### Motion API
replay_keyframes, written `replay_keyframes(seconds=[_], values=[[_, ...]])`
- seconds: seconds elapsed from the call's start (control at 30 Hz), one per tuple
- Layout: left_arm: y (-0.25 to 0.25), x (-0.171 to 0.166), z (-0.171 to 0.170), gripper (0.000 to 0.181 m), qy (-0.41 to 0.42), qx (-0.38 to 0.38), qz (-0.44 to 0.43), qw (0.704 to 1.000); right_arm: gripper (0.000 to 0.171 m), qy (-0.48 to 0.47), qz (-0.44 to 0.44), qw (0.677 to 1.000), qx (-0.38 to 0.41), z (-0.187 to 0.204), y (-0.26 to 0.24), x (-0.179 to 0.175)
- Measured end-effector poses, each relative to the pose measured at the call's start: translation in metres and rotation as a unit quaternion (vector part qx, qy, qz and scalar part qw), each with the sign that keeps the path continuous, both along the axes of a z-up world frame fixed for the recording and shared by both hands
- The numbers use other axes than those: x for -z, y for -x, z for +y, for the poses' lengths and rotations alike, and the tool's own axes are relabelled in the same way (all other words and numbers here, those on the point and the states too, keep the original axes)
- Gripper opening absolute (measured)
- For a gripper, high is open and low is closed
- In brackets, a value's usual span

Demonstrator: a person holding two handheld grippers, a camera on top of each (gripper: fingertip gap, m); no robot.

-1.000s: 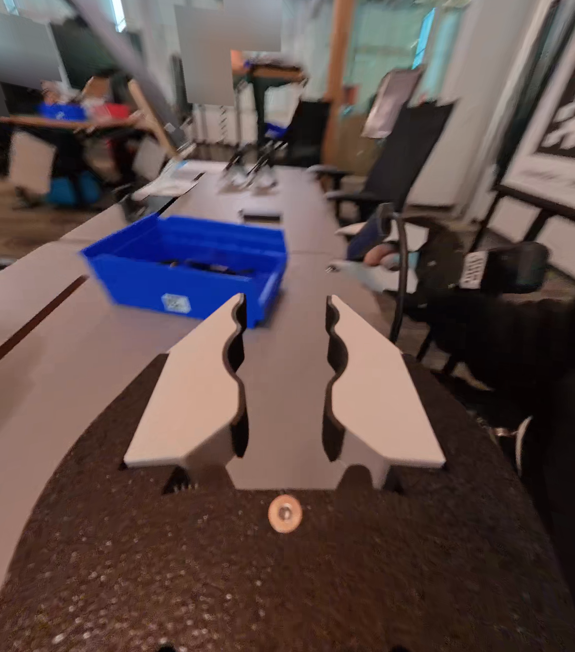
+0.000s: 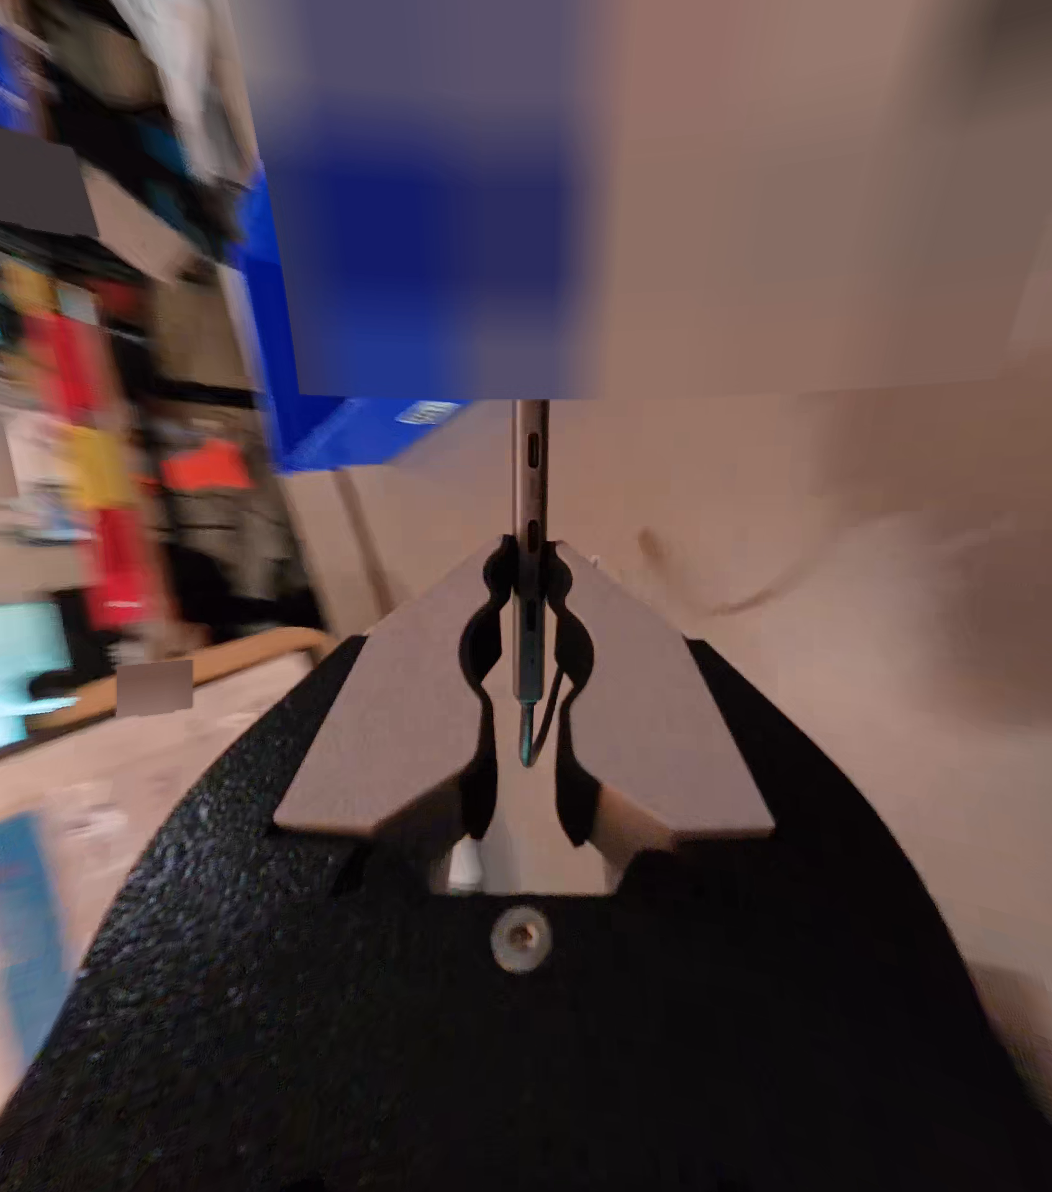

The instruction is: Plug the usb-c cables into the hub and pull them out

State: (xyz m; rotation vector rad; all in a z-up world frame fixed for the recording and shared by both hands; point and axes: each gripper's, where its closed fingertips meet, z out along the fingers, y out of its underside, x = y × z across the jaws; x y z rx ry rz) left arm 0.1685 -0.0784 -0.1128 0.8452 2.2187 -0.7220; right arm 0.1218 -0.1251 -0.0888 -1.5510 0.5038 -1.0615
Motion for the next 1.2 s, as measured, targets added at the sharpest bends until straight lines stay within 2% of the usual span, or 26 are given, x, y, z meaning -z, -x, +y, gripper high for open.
replay_keyframes(seconds=[0.07,0.1,0.2,0.27,0.33,0.43,0.57,0.7,0.83,1.13,1.17,1.2], values=[[-0.004,-0.015,-0.005,0.007,0.046,0.032,-0.111,0.992,0.099,-0.139,0.073,0.986,-0.056,0.0,0.001,-0.009],[-0.007,-0.021,-0.007,0.007,0.064,0.036,-0.159,0.985,0.096,-0.173,0.101,0.976,-0.08,0.003,0.002,-0.007],[-0.01,-0.03,-0.008,0.007,0.093,0.039,-0.269,0.958,0.091,-0.202,0.14,0.966,-0.079,0.014,-0.004,0.005],[-0.005,-0.031,-0.011,0.007,0.118,0.047,-0.3,0.945,0.085,-0.228,0.146,0.961,-0.065,0.019,-0.011,0.008],[0.002,-0.033,-0.012,0.007,0.146,0.054,-0.325,0.933,0.068,-0.251,0.144,0.956,-0.054,0.023,-0.014,0.008],[0.012,-0.03,-0.013,0.007,0.164,0.073,-0.338,0.924,0.056,-0.265,0.115,0.957,-0.021,0.018,-0.018,0.006],[0.016,-0.025,-0.011,0.007,0.175,0.084,-0.351,0.916,0.052,-0.235,0.106,0.966,-0.02,0.025,-0.016,0.007],[0.018,-0.023,-0.011,0.007,0.182,0.089,-0.351,0.914,0.034,-0.205,0.096,0.974,-0.028,0.035,-0.013,0.008],[0.014,-0.023,-0.011,0.007,0.189,0.092,-0.343,0.915,0.024,-0.183,0.083,0.979,-0.029,0.041,-0.011,0.007],[0.012,-0.026,-0.01,0.007,0.217,0.102,-0.336,0.911,0.022,-0.156,0.059,0.986,-0.009,0.043,-0.01,0.007],[0.009,-0.028,-0.008,0.009,0.233,0.089,-0.319,0.914,0.022,-0.166,0.055,0.985,-0.002,0.039,-0.011,0.007],[0.003,-0.031,-0.005,0.02,0.25,0.067,-0.292,0.921,0.022,-0.177,0.054,0.983,0.003,0.035,-0.012,0.006]])
